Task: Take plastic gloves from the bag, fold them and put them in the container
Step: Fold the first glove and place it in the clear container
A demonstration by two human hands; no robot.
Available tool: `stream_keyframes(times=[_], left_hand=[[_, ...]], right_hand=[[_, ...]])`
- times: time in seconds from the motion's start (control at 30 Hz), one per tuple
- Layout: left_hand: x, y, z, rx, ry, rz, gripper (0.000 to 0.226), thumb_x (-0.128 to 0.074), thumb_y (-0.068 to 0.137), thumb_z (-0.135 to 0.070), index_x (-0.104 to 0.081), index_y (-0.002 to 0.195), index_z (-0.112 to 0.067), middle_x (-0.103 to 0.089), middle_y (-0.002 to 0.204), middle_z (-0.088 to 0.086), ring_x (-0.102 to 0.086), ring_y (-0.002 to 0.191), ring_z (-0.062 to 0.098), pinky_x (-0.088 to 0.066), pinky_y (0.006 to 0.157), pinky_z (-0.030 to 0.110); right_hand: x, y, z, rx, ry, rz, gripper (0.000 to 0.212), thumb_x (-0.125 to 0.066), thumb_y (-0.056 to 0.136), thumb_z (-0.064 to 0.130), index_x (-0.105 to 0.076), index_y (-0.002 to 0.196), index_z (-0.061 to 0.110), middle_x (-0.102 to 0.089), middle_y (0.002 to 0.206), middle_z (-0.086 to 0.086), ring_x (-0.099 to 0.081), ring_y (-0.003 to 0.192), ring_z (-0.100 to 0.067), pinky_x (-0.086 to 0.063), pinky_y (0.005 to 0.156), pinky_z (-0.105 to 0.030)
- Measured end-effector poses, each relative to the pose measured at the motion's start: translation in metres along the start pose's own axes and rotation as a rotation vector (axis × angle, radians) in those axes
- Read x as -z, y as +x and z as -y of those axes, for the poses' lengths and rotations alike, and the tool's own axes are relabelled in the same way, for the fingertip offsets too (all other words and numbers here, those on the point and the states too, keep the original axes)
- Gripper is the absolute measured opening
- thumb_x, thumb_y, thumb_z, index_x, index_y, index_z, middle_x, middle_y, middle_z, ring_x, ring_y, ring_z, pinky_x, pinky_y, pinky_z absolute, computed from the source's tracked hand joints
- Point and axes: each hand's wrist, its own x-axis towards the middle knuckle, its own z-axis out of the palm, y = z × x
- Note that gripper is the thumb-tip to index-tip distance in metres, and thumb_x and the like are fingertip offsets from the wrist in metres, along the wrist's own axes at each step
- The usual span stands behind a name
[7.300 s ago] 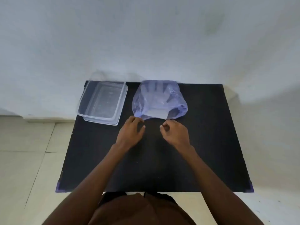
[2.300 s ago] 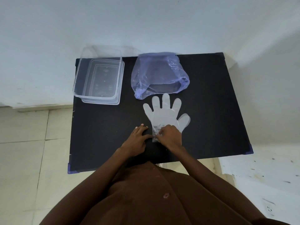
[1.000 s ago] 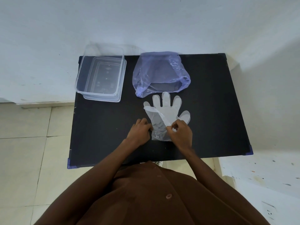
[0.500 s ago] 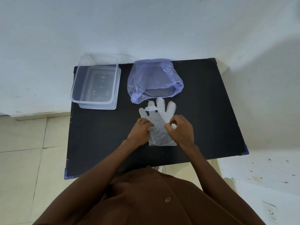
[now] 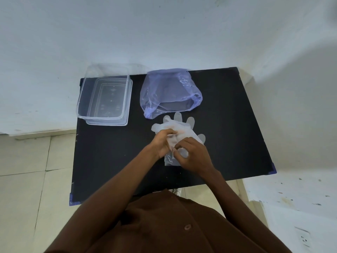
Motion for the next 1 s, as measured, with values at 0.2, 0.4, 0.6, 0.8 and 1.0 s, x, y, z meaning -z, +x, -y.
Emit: stream_keyframes(times=[0.2, 0.4, 0.6, 0.8, 1.0], left_hand=[[0.021, -0.011, 0.001, -0.083, -0.181, -0.044, 0.035, -0.046, 0.089, 0.007, -0.063, 0.119, 0.000, -0.073, 0.110, 0.019, -0.073, 0.094, 0.032, -0.062, 0.077, 0.048], [0.044, -0.022, 0.006, -0.093, -0.316, 0.042, 0.049, -0.037, 0.094, 0.008, -0.054, 0.137, -0.007, -0.071, 0.120, 0.023, -0.072, 0.104, 0.040, -0.063, 0.076, 0.050], [0.054, -0.027, 0.017, -0.069, -0.170, 0.026, 0.055, -0.041, 0.091, 0.008, -0.054, 0.141, -0.011, -0.066, 0.128, 0.021, -0.068, 0.105, 0.033, -0.064, 0.077, 0.048], [0.066, -0.031, 0.020, -0.060, -0.031, 0.007, 0.059, -0.042, 0.086, 0.012, -0.056, 0.140, -0.010, -0.060, 0.136, 0.025, -0.055, 0.126, 0.040, -0.052, 0.102, 0.052], [0.073, -0.039, 0.017, -0.131, 0.039, -0.047, 0.043, -0.060, 0.088, -0.004, -0.062, 0.131, -0.002, -0.066, 0.127, 0.025, -0.065, 0.115, 0.037, -0.051, 0.105, 0.049]], right_hand=[[-0.003, 0.001, -0.013, -0.468, 0.130, -0.295, 0.030, -0.066, 0.090, 0.037, -0.068, 0.112, 0.017, -0.066, 0.116, -0.007, -0.060, 0.102, -0.020, -0.051, 0.086, -0.029], [0.006, 0.014, -0.020, -0.910, 0.989, 0.173, 0.051, -0.060, 0.098, 0.042, -0.044, 0.145, 0.038, -0.046, 0.142, 0.000, -0.061, 0.109, -0.021, -0.062, 0.086, -0.048], [-0.003, 0.020, -0.020, -0.876, 1.364, 0.226, 0.048, -0.061, 0.098, 0.026, -0.051, 0.143, 0.035, -0.064, 0.124, 0.014, -0.065, 0.118, -0.021, -0.061, 0.084, -0.037], [-0.012, 0.034, -0.023, -0.861, 1.274, 0.266, 0.052, -0.074, 0.086, 0.006, -0.064, 0.133, 0.025, -0.070, 0.122, -0.004, -0.071, 0.110, -0.026, -0.059, 0.093, -0.045], [-0.021, 0.046, -0.019, -0.821, 1.188, 0.322, 0.046, -0.075, 0.080, -0.011, -0.071, 0.121, 0.009, -0.068, 0.127, -0.012, -0.071, 0.102, -0.022, -0.062, 0.084, -0.028]])
